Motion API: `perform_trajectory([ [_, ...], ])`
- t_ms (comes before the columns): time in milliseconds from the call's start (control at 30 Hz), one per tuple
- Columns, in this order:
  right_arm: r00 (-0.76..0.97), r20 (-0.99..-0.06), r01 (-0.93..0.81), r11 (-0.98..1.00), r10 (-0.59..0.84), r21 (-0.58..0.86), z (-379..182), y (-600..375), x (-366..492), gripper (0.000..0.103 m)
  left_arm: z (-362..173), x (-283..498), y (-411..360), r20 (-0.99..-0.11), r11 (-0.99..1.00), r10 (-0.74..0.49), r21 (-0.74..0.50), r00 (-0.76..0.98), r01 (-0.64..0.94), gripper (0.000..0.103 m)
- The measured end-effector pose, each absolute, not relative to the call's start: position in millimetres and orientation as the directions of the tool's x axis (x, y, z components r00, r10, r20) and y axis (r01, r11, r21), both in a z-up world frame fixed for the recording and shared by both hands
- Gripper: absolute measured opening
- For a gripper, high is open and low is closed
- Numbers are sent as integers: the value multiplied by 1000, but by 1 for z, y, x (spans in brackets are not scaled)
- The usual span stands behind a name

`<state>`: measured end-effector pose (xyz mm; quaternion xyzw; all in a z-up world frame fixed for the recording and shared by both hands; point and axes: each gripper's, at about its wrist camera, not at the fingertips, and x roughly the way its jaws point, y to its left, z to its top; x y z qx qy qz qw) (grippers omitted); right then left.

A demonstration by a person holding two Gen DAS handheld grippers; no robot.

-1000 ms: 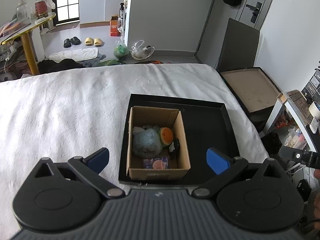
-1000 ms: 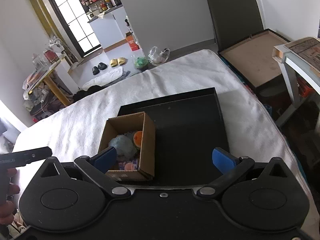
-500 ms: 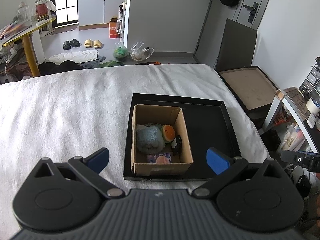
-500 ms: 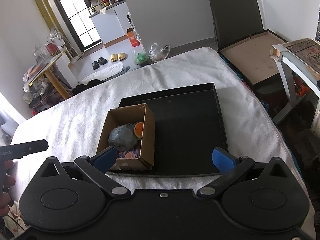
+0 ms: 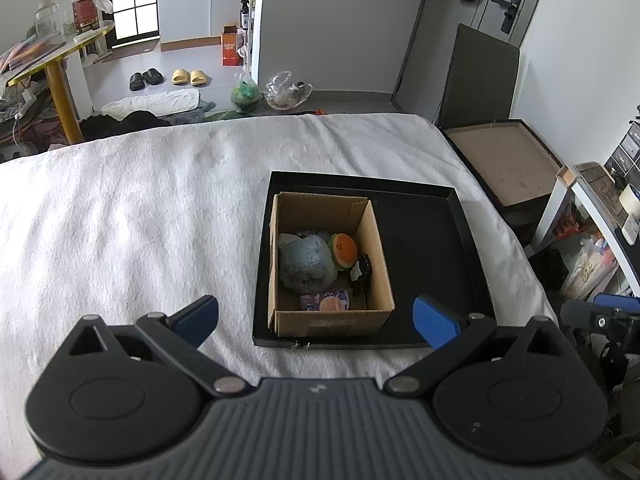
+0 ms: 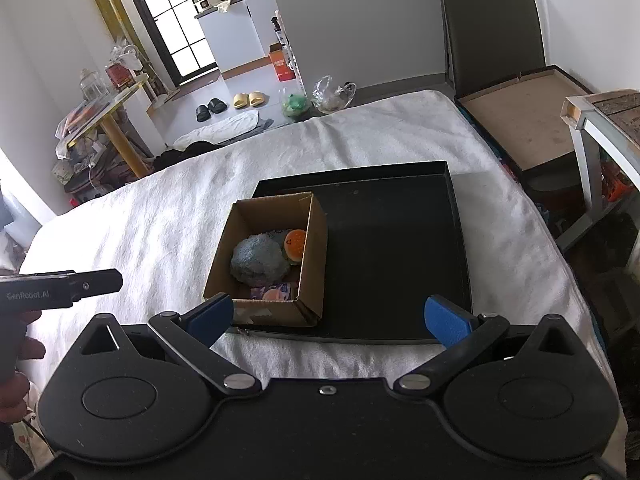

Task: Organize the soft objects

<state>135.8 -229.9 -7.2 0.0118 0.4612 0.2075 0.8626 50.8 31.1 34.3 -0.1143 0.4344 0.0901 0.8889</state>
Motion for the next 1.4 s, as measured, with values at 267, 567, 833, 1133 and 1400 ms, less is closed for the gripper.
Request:
perform_trajectory([
  [267, 492, -786, -351, 912, 374, 213, -6, -229, 136, 103, 32, 50, 33, -795, 956, 62, -126, 603, -264, 103],
  [567, 492, -789, -341, 915, 368, 214, -7, -231, 136, 103, 33, 51, 33, -795, 958, 64, -122, 603, -261, 103],
  [833, 493, -783, -353, 910, 379, 218, -6, -230, 137, 103, 35, 52, 30, -793, 958, 66, -119, 606, -261, 103],
  [1133, 491, -784, -355, 909, 379, 218, -7, -227, 137, 103, 34, 53, 28, -795, 958, 68, -117, 603, -262, 103],
  [1400, 489, -787, -352, 911, 376, 216, -8, -227, 137, 103, 33, 52, 27, -795, 959, 62, -120, 604, -257, 103],
])
